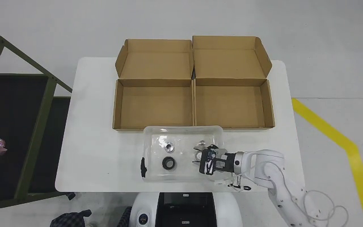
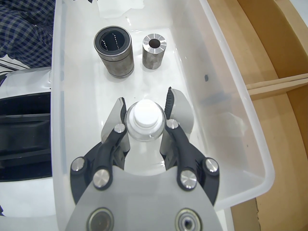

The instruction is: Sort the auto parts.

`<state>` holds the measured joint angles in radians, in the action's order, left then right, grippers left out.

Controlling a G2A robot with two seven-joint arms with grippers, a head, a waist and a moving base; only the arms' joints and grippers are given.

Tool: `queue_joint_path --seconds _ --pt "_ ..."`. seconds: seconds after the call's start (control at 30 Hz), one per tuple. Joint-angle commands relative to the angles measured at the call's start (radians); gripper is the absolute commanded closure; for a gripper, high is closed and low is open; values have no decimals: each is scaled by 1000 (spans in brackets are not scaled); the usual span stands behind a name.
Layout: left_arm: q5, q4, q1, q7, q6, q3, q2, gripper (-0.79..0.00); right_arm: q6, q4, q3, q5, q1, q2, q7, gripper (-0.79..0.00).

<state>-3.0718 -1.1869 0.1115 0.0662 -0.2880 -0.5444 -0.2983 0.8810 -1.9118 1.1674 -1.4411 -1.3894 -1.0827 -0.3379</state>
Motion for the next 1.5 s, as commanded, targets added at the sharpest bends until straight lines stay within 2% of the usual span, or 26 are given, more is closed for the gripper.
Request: queue_joint_path --seconds 0.0,0.43,0.73,1.17,1.47 --pt "0 0 0 0 0 0 0 -785 5 -6 4 5 1 2 7 0" --pt "0 0 0 0 0 0 0 -785 64 -90 61 114 -19 19 71 0" --pt "0 0 0 0 0 0 0 -785 14 -57 85 401 22 16 130 0" --pt "0 0 0 0 0 0 0 -785 -85 -37 170 791 88 23 102 0" --pt "0 0 0 0 0 0 0 -785 -88 25 197 1028 119 29 52 0"
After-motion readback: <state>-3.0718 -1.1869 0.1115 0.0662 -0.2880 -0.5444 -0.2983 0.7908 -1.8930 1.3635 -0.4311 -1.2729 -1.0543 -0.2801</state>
